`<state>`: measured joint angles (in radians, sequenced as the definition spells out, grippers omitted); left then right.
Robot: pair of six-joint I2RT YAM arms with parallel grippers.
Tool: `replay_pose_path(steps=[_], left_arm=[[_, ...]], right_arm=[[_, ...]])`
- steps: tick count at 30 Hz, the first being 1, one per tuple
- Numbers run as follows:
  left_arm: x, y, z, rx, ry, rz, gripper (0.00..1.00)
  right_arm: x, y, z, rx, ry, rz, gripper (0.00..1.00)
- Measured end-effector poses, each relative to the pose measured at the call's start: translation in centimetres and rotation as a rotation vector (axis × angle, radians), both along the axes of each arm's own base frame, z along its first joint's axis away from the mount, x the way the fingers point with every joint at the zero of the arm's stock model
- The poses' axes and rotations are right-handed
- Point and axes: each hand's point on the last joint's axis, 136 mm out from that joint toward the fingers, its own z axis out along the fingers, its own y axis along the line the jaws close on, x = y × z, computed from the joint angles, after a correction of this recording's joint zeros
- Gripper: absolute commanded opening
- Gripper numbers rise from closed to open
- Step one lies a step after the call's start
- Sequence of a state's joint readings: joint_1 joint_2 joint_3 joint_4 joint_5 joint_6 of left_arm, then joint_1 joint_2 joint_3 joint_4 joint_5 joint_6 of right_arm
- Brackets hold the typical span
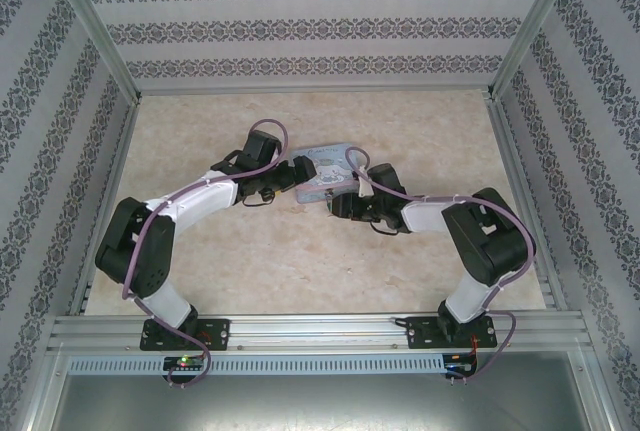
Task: Unlock a padlock with a key
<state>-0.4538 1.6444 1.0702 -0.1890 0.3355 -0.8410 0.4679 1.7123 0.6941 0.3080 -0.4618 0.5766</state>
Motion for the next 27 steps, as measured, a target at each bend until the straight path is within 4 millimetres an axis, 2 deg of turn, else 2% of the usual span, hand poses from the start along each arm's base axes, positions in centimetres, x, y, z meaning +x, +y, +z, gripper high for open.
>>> replay_pose_path(steps=[4, 11, 15, 21, 27], left_arm=[[0.1, 0.2, -0.6, 0.003, 0.016, 0.004, 1.00], [0.1, 0.3, -0.9, -0.005, 0.028, 0.001, 1.00], [0.2, 0.3, -0.9, -0.006, 0.028, 0.003, 1.00], [0.1, 0.4, -0.9, 0.007, 0.023, -0.011, 1.00], [1.2, 0.8, 0.6, 0.078, -0.021, -0.028, 1.00]], right_arm=[[0.2, 0.8, 0.0, 0.006, -0.011, 0.016, 0.39], [0.4, 0.9, 0.0, 0.010, -0.019, 0.019, 0.06], [0.4, 0.9, 0.0, 0.012, -0.020, 0.023, 0.00], [0.4, 0.7, 0.0, 0.017, -0.017, 0.021, 0.00], [0.3, 0.7, 0.0, 0.032, -0.018, 0.015, 0.00]])
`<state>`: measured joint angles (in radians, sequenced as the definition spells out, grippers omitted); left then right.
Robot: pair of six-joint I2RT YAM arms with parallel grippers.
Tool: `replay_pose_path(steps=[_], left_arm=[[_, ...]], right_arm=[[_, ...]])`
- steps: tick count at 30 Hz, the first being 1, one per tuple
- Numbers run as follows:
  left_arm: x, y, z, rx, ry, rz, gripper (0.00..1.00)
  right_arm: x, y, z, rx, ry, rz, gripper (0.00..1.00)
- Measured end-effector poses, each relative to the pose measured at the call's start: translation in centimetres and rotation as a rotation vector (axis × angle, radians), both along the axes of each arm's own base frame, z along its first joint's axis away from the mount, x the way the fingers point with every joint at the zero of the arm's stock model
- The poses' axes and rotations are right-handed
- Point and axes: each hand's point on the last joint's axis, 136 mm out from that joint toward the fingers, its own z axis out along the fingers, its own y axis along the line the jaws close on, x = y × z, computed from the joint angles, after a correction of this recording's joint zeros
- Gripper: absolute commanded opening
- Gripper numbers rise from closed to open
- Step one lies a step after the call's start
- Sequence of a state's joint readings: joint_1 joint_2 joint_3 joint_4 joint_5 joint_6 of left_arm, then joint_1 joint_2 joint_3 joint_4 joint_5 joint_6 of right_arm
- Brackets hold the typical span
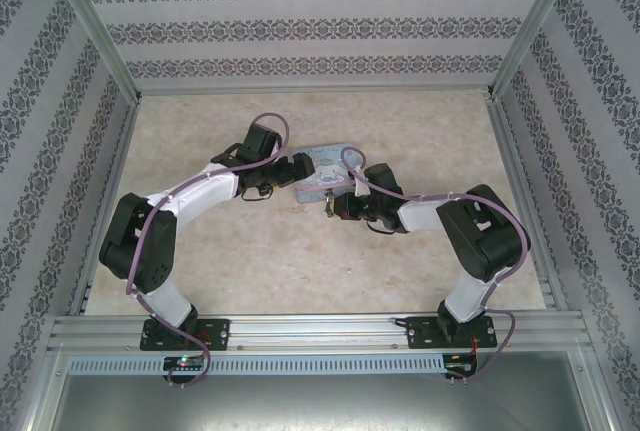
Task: Unlock a padlock with a key
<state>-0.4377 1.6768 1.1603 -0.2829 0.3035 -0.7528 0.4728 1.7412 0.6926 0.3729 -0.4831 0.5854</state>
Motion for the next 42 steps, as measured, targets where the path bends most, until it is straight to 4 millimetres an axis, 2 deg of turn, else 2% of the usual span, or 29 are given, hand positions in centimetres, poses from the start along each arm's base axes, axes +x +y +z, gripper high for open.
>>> replay_pose_path(steps=[4, 9, 20, 31, 42], left_arm=[[0.9, 0.2, 1.1, 0.077, -0.039, -0.015, 1.00], [0.8, 0.1, 0.7, 0.198, -0.051, -0.047, 1.00], [-0.3, 0.9, -3.4, 0.415, 0.006, -0.094, 1.00], [-0.3, 0.6, -3.4, 0.434, -0.007, -0.098, 1.00], [-0.2, 0.2, -3.7, 0.415, -0.021, -0.090, 1.00]], right_arm=[[-0.3, 0.0, 0.3, 0.031, 0.012, -0.018, 0.00], [-0.6, -0.2, 0.5, 0.066, 0.040, -0.049, 0.00], [-0.8, -0.3, 0.5, 0.124, 0.103, -0.115, 0.00], [-0.9, -0.4, 0.6, 0.214, 0.173, -0.204, 0.00], [0.0, -0.2, 0.2, 0.323, 0.243, -0.314, 0.00]])
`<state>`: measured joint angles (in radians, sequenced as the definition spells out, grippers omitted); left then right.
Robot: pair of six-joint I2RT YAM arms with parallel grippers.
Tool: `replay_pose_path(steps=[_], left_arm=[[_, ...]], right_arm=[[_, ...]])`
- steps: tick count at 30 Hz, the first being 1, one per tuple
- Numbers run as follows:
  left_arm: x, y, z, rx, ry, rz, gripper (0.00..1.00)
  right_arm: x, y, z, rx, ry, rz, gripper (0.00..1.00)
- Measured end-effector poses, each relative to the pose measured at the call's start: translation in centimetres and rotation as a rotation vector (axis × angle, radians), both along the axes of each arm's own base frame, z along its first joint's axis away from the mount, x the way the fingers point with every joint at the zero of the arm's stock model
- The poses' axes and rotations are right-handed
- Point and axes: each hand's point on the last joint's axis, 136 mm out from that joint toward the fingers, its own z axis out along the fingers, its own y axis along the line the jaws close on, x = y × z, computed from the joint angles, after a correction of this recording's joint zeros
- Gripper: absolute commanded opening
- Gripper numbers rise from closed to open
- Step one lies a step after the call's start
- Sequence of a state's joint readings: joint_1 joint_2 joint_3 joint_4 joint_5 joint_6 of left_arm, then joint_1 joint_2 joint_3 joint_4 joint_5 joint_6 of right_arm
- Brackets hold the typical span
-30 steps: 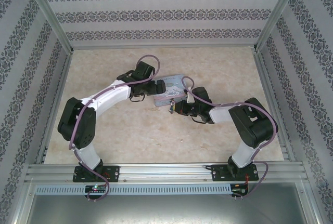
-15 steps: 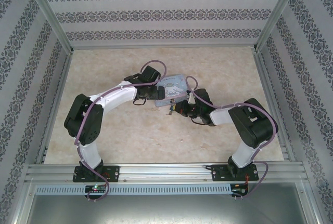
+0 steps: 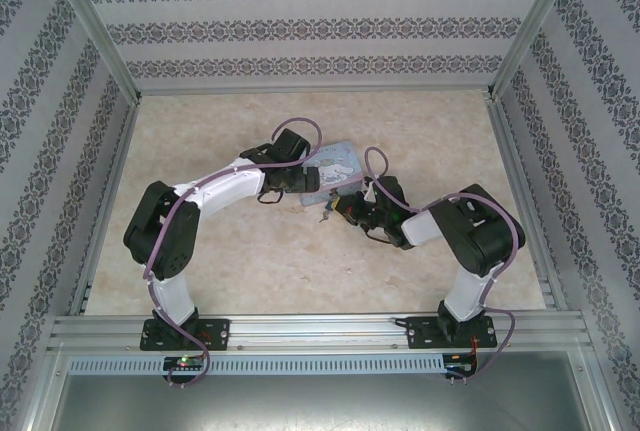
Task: Unlock a padlock with a key
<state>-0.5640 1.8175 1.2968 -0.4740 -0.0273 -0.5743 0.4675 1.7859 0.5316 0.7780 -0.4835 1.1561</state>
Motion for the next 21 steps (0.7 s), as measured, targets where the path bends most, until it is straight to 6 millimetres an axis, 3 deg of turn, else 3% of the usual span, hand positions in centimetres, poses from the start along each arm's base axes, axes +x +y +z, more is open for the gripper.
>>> replay_pose_path(steps=[21], left_arm=[[0.00, -0.19, -0.08, -0.006, -0.009, 0.002, 1.00]], right_arm=[[0.31, 0.09, -0.03, 0.061, 0.033, -0.049, 0.00]])
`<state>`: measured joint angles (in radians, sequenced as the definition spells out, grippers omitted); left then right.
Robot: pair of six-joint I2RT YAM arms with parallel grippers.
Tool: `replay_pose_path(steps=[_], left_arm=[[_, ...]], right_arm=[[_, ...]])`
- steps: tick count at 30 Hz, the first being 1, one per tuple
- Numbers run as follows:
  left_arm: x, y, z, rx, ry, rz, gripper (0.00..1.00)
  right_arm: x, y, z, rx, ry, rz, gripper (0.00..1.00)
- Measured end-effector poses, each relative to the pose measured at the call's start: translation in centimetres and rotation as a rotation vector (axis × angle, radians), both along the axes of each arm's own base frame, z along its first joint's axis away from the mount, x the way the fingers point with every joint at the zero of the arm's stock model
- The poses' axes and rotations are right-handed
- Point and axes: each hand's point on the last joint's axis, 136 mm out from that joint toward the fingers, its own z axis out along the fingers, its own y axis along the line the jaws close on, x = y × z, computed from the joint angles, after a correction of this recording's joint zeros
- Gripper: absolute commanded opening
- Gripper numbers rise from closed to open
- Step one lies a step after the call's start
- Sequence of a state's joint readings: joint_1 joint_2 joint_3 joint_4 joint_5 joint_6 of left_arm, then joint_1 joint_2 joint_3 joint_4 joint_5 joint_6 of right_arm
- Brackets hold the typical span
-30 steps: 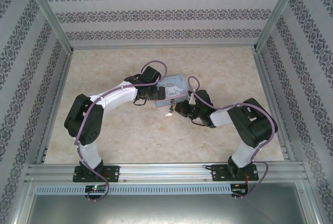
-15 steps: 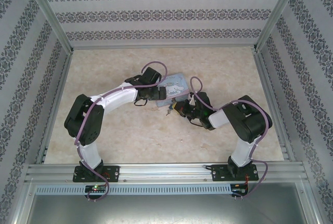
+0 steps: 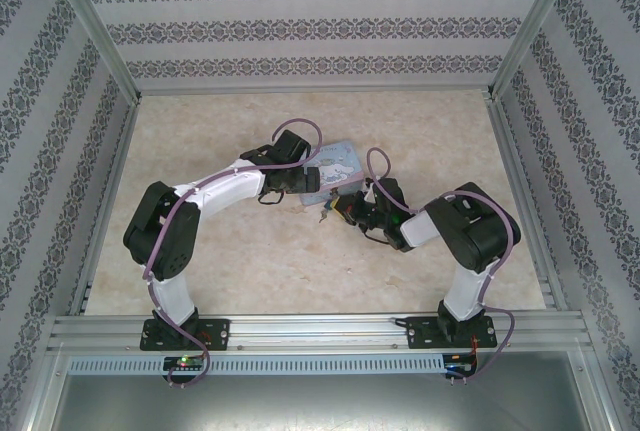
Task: Unlock a padlock with a key
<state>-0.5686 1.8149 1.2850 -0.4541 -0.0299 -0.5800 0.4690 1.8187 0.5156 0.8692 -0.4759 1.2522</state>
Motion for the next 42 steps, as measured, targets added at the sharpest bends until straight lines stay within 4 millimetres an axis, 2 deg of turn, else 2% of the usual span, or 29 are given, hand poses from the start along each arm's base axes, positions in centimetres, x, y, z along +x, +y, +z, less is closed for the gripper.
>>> replay_pose_path(steps=[9, 28, 33, 42], left_arm=[[0.1, -0.1, 0.1, -0.003, -0.005, 0.000, 1.00], [0.0, -0.8, 0.0, -0.026, -0.010, -0.018, 1.00], [0.0, -0.8, -0.1, -0.026, -0.010, -0.018, 1.00], [0.0, -0.8, -0.1, -0.026, -0.010, -0.018, 1.00]], right_arm=[[0.6, -0.2, 0.0, 0.032, 0.010, -0.030, 0.00], [3.6, -4.0, 0.9, 0.064, 0.009, -0.098, 0.00], [5.1, -5.5, 1.0, 0.045, 0.003, -0.124, 0.00], [5.3, -6.3, 0.6, 0.025, 0.022, -0.111, 0.00]])
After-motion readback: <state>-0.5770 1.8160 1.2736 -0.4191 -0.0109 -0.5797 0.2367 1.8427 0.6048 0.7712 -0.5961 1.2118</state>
